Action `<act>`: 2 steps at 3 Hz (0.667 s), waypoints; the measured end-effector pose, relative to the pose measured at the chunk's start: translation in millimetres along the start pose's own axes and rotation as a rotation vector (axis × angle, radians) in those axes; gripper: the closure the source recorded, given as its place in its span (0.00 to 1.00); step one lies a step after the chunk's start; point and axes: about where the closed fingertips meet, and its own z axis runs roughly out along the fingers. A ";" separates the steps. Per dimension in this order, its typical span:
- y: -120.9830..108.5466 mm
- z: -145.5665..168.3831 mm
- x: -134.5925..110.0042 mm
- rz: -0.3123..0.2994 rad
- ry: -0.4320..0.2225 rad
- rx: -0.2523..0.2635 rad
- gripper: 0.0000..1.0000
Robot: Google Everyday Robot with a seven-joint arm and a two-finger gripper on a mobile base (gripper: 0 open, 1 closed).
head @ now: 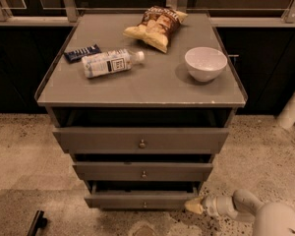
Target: Close bottom drawer
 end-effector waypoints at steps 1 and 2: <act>0.9 0.0 0.2 -0.001 -0.001 0.001 1.00; -7.7 6.8 -36.0 -0.067 -0.066 0.053 1.00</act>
Offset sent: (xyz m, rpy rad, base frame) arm 0.0865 0.0175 0.0508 -0.0358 -0.2757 -0.0888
